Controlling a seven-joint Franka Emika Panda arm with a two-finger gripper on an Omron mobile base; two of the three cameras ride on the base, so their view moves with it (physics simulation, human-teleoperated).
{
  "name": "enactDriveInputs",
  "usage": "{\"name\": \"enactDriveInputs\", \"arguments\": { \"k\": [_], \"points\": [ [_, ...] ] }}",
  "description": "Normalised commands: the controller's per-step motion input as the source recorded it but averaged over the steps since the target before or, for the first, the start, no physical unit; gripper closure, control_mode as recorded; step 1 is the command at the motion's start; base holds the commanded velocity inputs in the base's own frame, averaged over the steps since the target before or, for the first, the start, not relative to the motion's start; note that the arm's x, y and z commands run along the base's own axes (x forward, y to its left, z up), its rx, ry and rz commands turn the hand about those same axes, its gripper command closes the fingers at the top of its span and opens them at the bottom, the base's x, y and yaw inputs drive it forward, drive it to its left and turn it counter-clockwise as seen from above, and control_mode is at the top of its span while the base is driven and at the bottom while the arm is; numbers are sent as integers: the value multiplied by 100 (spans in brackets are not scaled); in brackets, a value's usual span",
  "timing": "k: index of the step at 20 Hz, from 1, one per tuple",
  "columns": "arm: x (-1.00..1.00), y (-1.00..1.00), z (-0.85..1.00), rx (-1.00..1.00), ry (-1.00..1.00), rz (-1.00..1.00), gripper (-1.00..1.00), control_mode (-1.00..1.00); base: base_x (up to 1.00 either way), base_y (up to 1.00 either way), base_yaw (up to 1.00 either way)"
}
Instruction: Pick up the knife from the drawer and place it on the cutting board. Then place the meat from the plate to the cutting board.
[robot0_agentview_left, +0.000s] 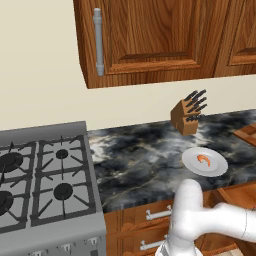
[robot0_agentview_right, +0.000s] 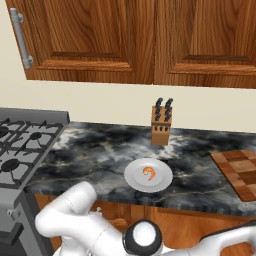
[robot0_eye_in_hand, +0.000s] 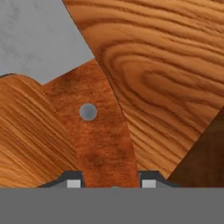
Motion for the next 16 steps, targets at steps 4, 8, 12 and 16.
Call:
{"name": "enactDriveInputs", "arguments": {
  "k": [4,8,12,16],
  "points": [
    [-44,91,73,-18,-7,0,100,-100,0,0,0],
    [-36,100,69,-21,-5,0,100,-100,0,0,0],
    [-17,98,63,-20,-4,0,100,-100,0,0,0],
    [0,100,54,-21,-1,0,100,-100,0,0,0]
  ]
}}
